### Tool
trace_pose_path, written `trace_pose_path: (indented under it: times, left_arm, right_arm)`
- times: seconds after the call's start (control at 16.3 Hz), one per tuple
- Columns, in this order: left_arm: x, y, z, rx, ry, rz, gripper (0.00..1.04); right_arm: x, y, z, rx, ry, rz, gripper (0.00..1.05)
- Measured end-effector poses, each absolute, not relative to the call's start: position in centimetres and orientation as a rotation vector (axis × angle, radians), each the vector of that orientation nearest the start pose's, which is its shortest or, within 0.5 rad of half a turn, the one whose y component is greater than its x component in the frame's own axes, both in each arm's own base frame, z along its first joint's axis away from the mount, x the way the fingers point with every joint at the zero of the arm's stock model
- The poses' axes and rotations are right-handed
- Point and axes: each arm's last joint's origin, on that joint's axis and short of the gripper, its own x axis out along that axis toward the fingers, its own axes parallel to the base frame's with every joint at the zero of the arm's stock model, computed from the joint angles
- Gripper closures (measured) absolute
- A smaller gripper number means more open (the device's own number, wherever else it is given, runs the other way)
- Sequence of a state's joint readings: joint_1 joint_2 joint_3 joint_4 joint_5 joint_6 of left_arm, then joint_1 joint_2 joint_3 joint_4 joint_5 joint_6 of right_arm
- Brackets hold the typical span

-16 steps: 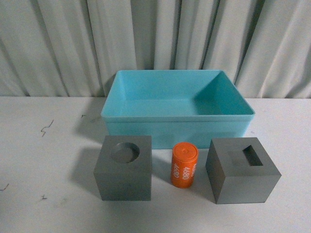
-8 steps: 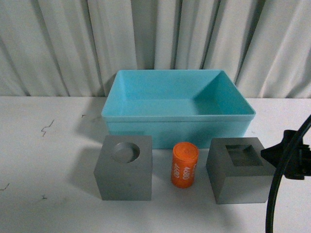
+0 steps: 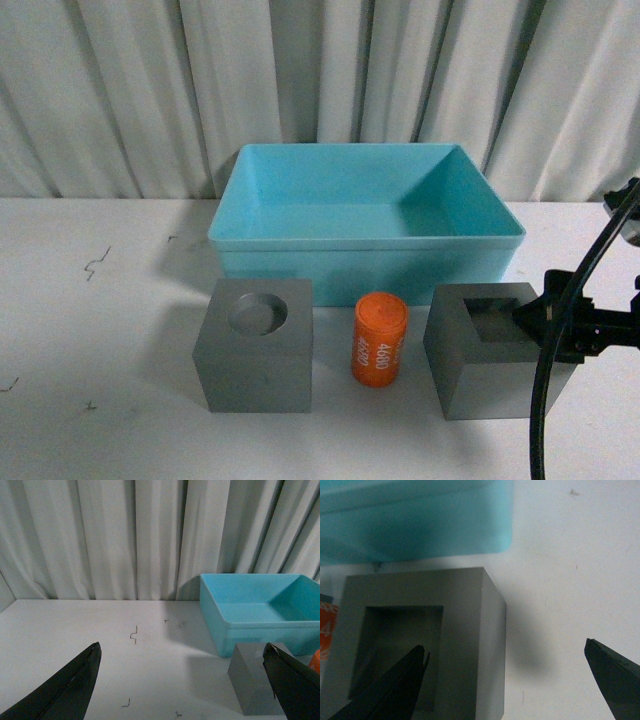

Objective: Place gray and orange parts in blue box

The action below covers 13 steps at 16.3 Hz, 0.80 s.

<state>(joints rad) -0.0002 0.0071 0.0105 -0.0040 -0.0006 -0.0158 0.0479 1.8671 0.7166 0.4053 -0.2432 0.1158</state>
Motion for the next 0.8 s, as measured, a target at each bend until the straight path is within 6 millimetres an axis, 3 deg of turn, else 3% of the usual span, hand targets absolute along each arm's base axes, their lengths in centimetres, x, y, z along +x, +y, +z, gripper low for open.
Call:
trace_pose_path:
  times: [0.18,0.49,0.61,0.8]
  left_arm:
    - [9.7,0.0,16.6,-0.016,0.001,0.0,0.07]
    - [9.7,0.0,16.6,-0.016,0.001,0.0,0.07]
    - [9.7,0.0,16.6,-0.016,0.001,0.0,0.07]
    - [9.7,0.0,16.6,-0.016,0.001,0.0,0.07]
  right_arm:
    - [32.7,2.3,8.2,0.189,0.778,0.197,0.09]
    - [32.8,2.3,8.2,0.19,0.75,0.202,0.6]
    - [31.9,2.1,8.7,0.18,0.736,0.183,0.8]
    - [28.5,0.6,10.8,0.204,0.739,0.165,0.85]
